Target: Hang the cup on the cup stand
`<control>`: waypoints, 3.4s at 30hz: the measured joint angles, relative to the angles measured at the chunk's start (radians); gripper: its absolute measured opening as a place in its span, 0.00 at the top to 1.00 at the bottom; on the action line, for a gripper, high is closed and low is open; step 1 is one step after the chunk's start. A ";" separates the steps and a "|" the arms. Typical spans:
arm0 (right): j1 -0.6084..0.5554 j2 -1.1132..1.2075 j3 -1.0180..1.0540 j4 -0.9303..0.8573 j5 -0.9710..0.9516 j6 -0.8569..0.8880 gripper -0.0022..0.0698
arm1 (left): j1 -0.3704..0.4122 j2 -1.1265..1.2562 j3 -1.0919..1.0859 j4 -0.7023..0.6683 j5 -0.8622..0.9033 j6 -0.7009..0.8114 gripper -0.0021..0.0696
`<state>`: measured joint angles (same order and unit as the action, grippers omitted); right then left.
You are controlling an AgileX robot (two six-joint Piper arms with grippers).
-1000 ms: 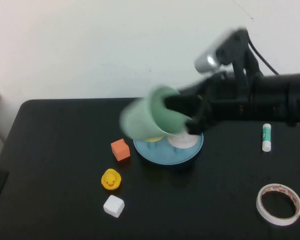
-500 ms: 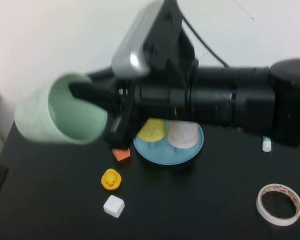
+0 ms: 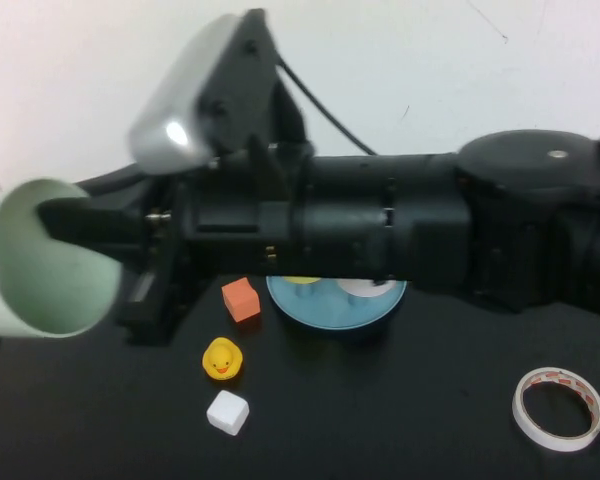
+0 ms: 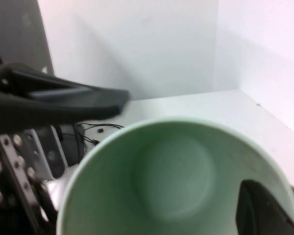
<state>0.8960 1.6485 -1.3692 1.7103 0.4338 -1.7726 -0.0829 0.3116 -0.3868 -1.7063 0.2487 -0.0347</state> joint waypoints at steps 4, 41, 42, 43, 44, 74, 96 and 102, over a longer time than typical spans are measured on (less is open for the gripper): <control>0.019 0.043 -0.053 0.000 0.026 0.002 0.94 | 0.000 0.000 0.000 -0.003 -0.015 -0.002 0.01; 0.025 -0.062 -0.061 -1.073 0.305 0.729 0.45 | 0.000 0.082 -0.086 -0.018 -0.168 1.055 0.20; 0.025 -0.072 -0.061 -1.148 0.348 0.809 0.46 | 0.000 0.110 -0.108 -0.018 -0.154 1.192 0.20; 0.025 -0.086 -0.061 -1.254 0.416 0.886 0.49 | 0.000 0.144 -0.131 -0.018 -0.135 1.324 0.20; 0.025 -0.093 -0.061 -1.321 0.464 0.957 0.53 | 0.000 0.173 -0.149 -0.018 -0.114 1.447 0.20; 0.025 -0.440 0.379 -1.817 0.655 1.739 0.96 | -0.109 1.964 -1.642 0.075 0.808 1.688 0.20; 0.025 -0.562 0.387 -1.871 0.725 1.793 0.96 | -0.170 2.174 -1.949 0.412 0.554 1.570 0.20; 0.025 -0.562 0.387 -1.872 0.738 1.793 0.96 | -0.170 2.199 -1.949 0.433 0.551 1.570 0.20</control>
<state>0.9214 1.0863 -0.9823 -0.1621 1.1716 0.0200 -0.2524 2.5108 -2.3363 -1.2732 0.7994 1.5348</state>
